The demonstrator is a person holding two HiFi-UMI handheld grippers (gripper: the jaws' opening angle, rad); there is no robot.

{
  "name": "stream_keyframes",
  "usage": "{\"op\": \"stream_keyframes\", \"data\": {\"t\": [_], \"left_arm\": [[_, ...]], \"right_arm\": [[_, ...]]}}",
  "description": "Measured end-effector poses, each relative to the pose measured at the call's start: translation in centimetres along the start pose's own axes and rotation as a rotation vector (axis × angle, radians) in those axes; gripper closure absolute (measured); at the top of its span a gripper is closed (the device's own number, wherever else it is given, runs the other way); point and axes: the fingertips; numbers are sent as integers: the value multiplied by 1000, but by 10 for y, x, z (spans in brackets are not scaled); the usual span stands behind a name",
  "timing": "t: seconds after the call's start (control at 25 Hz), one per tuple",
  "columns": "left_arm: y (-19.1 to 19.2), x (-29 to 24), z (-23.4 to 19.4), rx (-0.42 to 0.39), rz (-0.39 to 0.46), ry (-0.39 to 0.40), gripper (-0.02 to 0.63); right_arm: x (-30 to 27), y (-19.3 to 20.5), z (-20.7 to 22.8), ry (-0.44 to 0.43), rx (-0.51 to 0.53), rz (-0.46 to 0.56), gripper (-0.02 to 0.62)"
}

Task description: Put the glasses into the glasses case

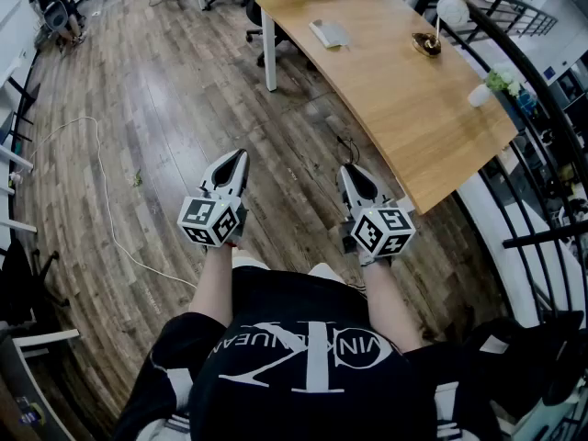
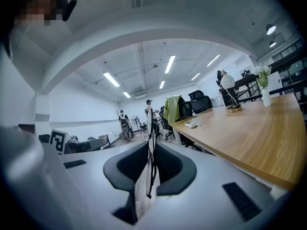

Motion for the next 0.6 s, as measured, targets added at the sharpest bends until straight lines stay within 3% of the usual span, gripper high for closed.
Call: {"op": "stream_keyframes", "data": {"t": [0.6], "left_arm": [[3,-29,10,4,-23,25,588]], "right_arm": [[-3,-4,17,-2,16,-6,539]]}}
Point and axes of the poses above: the fingertips, and each gripper's own axes: x backward along the fingers, z to its right, y out of its underside, and after that the axes turned 9 degrees about x, right-handed
